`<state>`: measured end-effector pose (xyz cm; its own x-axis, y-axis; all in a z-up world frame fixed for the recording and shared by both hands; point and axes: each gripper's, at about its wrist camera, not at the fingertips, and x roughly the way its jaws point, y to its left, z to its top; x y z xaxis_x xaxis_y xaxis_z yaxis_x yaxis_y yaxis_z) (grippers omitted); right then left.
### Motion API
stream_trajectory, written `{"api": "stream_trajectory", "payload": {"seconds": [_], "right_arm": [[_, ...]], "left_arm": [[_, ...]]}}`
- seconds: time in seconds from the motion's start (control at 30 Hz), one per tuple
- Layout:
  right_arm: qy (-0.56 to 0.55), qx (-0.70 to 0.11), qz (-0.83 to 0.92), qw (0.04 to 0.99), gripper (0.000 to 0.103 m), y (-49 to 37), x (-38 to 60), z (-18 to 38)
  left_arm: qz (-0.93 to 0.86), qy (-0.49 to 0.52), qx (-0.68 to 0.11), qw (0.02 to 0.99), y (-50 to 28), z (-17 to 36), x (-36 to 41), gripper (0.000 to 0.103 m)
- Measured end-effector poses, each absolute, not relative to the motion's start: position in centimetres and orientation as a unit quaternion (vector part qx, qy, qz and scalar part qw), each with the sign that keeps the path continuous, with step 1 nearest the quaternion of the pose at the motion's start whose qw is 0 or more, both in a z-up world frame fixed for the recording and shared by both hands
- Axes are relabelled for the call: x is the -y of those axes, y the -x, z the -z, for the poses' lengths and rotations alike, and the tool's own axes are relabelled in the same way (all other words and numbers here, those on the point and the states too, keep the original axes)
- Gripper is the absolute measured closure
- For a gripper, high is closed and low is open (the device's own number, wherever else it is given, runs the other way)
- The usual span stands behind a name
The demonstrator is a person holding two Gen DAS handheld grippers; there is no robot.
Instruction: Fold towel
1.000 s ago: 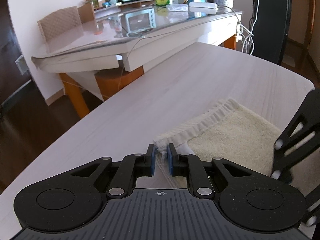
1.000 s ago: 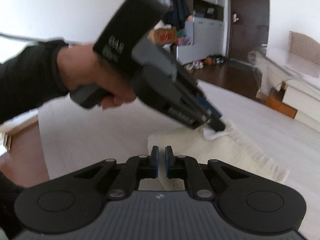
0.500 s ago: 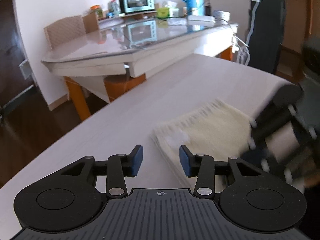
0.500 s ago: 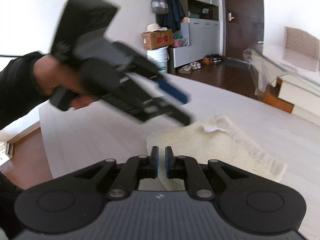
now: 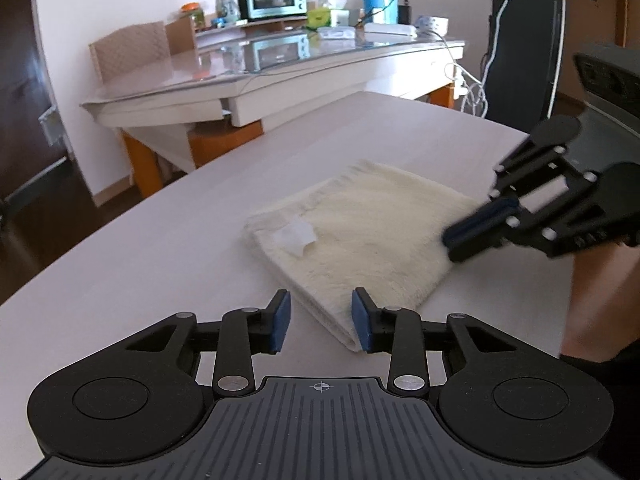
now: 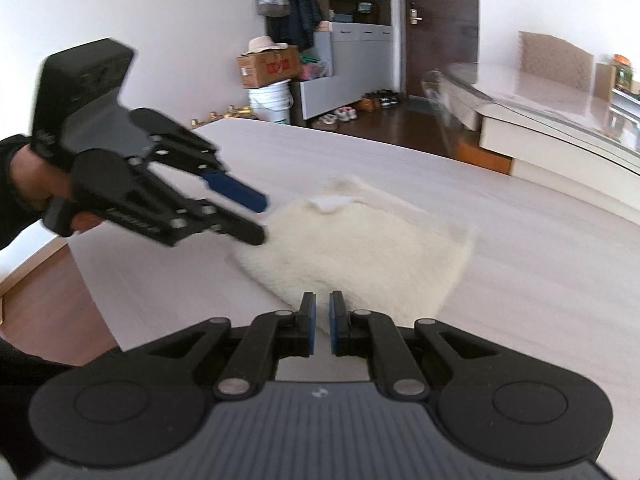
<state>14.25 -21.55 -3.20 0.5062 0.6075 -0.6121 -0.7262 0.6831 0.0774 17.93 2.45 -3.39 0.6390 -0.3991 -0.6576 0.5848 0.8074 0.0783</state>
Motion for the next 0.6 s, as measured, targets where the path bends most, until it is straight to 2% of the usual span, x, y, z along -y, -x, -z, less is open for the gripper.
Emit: {"api": "stream_trajectory", "payload": {"seconds": [0.2, 0.37, 0.6], "right_arm": [[0.061, -0.29, -0.367, 0.882, 0.094, -13.1, 21.2, 2.4], [0.027, -0.3, -0.346, 0.889, 0.096, -13.8, 20.9, 4.2], [-0.003, -0.304, -0.315, 0.899, 0.095, -14.8, 23.5, 3.9]], "left_arm": [[0.27, -0.128, -0.293, 0.908, -16.1, 2.0, -1.8, 0.067], [0.279, -0.127, -0.309, 0.9, -16.7, 3.3, -0.4, 0.067], [0.276, -0.121, -0.317, 0.899, -16.5, 4.3, -0.6, 0.066]]}}
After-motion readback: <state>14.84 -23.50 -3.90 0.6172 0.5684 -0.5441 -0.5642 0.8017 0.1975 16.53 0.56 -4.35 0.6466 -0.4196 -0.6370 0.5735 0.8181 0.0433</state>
